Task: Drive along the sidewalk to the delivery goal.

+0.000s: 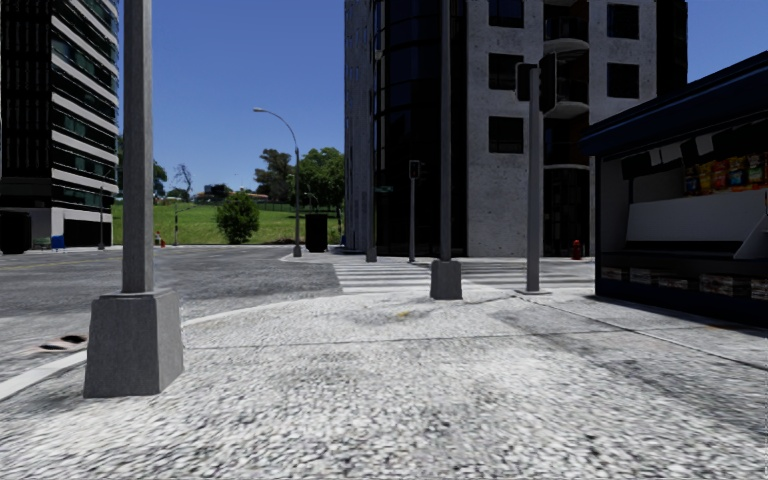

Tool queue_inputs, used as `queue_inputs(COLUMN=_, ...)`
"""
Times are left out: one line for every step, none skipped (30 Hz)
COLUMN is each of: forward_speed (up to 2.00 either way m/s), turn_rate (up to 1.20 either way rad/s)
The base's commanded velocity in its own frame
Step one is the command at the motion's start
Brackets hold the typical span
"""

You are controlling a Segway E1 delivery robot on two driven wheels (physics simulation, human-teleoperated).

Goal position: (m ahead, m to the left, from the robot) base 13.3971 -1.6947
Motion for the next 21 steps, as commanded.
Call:
queue_inputs(forward_speed=2.0, turn_rate=0.0)
queue_inputs(forward_speed=2.0, turn_rate=0.0)
queue_inputs(forward_speed=2.0, turn_rate=0.0)
queue_inputs(forward_speed=2.0, turn_rate=0.0)
queue_inputs(forward_speed=2.0, turn_rate=0.0)
queue_inputs(forward_speed=2.0, turn_rate=0.0)
queue_inputs(forward_speed=2.0, turn_rate=0.0)
queue_inputs(forward_speed=2.0, turn_rate=0.0)
queue_inputs(forward_speed=2.0, turn_rate=0.0)
queue_inputs(forward_speed=2.0, turn_rate=0.0)
queue_inputs(forward_speed=2.0, turn_rate=0.0)
queue_inputs(forward_speed=2.0, turn_rate=0.0)
queue_inputs(forward_speed=2.0, turn_rate=0.0)
queue_inputs(forward_speed=2.0, turn_rate=0.0)
queue_inputs(forward_speed=2.0, turn_rate=0.0)
queue_inputs(forward_speed=2.0, turn_rate=0.0)
queue_inputs(forward_speed=2.0, turn_rate=0.0)
queue_inputs(forward_speed=2.0, turn_rate=0.0)
queue_inputs(forward_speed=2.0, turn_rate=0.0)
queue_inputs(forward_speed=2.0, turn_rate=0.0)
queue_inputs(forward_speed=2.0, turn_rate=0.0)
